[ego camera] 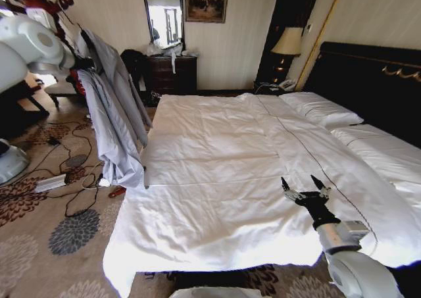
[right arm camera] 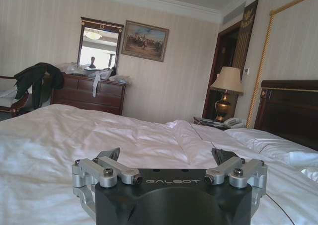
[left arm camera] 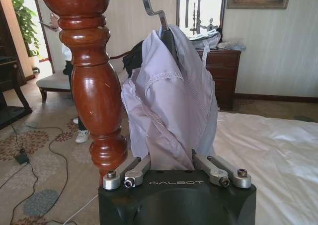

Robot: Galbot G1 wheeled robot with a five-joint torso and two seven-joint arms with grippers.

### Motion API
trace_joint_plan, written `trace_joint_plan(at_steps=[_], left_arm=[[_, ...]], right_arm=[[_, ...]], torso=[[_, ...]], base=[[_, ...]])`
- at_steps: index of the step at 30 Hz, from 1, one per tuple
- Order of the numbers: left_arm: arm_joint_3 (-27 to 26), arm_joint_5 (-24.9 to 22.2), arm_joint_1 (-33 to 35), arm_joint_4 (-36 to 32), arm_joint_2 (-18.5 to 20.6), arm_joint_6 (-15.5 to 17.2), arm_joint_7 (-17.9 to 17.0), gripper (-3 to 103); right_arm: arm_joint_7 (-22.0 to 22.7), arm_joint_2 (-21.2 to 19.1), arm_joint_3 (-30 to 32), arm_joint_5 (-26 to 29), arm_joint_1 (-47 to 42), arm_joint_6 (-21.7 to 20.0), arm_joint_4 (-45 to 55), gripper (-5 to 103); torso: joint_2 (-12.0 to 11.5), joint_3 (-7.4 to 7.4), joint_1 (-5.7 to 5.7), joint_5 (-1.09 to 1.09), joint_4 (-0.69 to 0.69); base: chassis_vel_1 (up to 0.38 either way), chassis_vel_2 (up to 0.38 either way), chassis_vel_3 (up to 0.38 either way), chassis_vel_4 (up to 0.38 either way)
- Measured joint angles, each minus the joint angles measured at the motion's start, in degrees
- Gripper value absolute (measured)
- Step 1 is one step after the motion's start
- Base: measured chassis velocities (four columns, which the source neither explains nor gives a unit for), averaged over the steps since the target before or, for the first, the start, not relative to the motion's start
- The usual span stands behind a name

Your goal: Pick up the clothes from the bed and hang them on the clothes hanger.

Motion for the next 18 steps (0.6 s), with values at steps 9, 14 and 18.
trace_joint_plan(at_steps=[9, 14, 18], left_arm=[[-0.13, 1.14, -0.21, 0.05, 0.01, 1.07, -0.85, 20], [0.09, 1.65, -0.92, -0.34, -0.77, 1.08, -1.08, 42], [1.19, 2.65, -2.11, -1.23, -1.83, 1.07, -0.80, 52]], right_arm=[[0.00, 0.00, 0.00, 0.00, 0.00, 0.00, 0.00, 100], [0.00, 0.00, 0.00, 0.00, 0.00, 0.00, 0.00, 100], [0.00, 0.00, 0.00, 0.00, 0.00, 0.00, 0.00, 100]], torso=[[0.00, 0.00, 0.00, 0.00, 0.01], [0.00, 0.00, 0.00, 0.00, 0.00], [0.00, 0.00, 0.00, -0.01, 0.02]], base=[[0.000, 0.000, 0.000, 0.000], [0.000, 0.000, 0.000, 0.000], [0.000, 0.000, 0.000, 0.000]])
